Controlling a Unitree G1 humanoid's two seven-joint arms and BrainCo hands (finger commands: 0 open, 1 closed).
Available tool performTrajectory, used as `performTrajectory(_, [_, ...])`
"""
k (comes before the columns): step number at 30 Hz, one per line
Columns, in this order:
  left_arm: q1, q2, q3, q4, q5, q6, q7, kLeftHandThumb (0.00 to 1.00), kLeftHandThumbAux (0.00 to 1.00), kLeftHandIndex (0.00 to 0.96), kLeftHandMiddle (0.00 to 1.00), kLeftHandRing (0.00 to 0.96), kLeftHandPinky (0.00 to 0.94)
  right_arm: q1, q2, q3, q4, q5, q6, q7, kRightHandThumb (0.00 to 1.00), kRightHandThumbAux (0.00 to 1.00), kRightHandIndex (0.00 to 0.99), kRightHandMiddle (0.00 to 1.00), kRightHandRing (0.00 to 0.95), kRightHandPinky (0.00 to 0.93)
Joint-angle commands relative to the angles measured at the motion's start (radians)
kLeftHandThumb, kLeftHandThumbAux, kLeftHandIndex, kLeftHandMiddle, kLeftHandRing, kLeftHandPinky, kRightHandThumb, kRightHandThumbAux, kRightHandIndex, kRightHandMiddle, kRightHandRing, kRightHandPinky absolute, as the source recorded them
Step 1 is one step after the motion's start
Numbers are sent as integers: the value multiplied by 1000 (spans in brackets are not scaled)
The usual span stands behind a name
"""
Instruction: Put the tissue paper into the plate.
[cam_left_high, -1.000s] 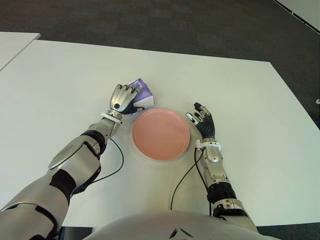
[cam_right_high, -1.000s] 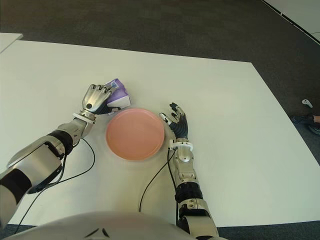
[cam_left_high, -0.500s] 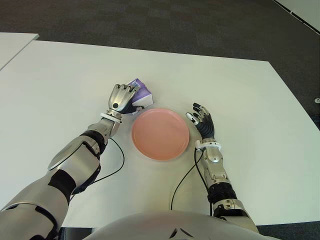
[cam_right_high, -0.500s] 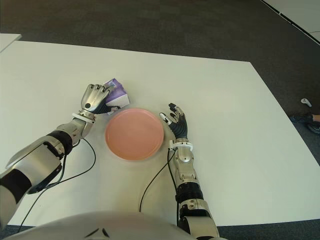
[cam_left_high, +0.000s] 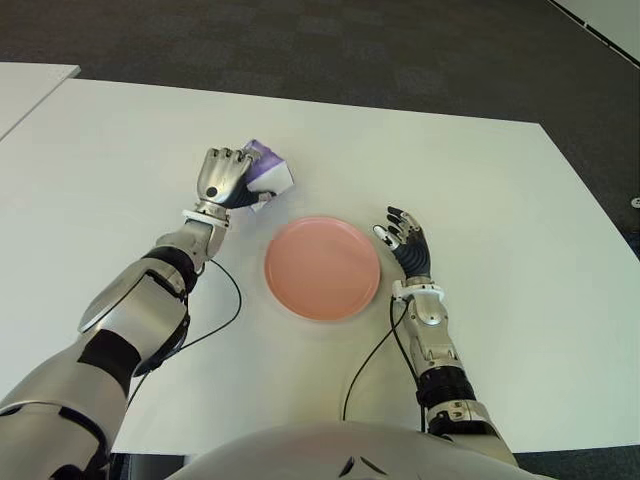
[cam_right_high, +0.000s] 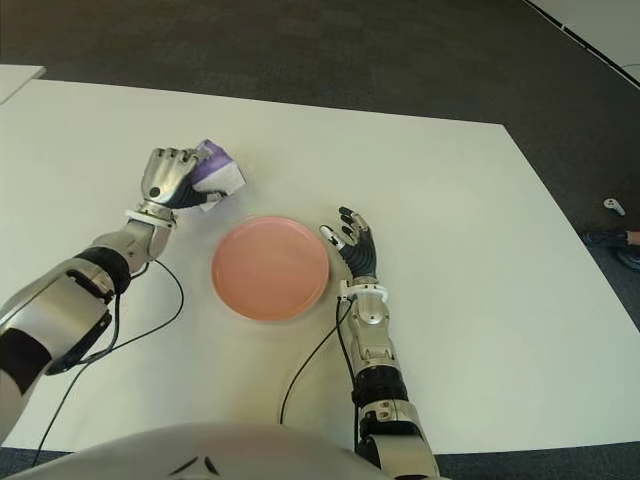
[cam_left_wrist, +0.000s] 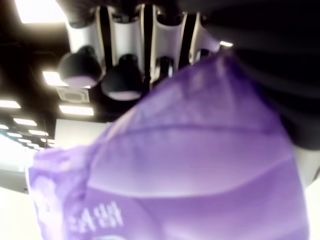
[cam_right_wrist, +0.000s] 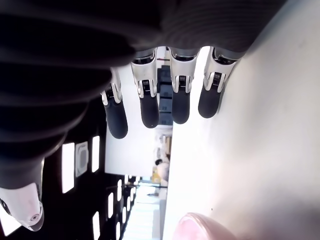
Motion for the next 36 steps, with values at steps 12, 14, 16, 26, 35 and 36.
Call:
performTrajectory(12, [-147, 46, 75, -141, -45, -219, 118, 726, 697, 444, 868, 859, 865, 38, 11, 4, 7, 13, 60, 17, 538, 613, 243, 203, 149, 146])
performTrajectory(14, [-148, 51, 75, -159, -41, -234, 129, 726, 697, 444, 867, 859, 867, 39, 12, 3, 4, 14, 62, 18, 541, 614, 243, 202, 149, 142])
performTrajectory(16, [-147, 59, 75, -203, -33, -263, 149, 726, 697, 444, 866, 860, 868, 39, 13, 2, 4, 16, 64, 18, 543, 614, 243, 201, 147, 140])
performTrajectory(26, [-15, 58, 64, -517, -5, -368, 105, 729, 696, 444, 862, 859, 864, 20, 8, 6, 62, 1, 19, 18, 523, 623, 245, 198, 139, 117])
performTrajectory(35, [130, 65, 11, -703, 28, -514, -57, 731, 697, 444, 874, 868, 872, -1, 6, 1, 116, 5, -4, 17, 504, 627, 241, 188, 132, 118])
performTrajectory(36, [137, 67, 9, -709, 32, -528, -70, 731, 697, 444, 877, 870, 873, -3, 6, 1, 119, 5, -4, 16, 504, 626, 240, 185, 130, 116])
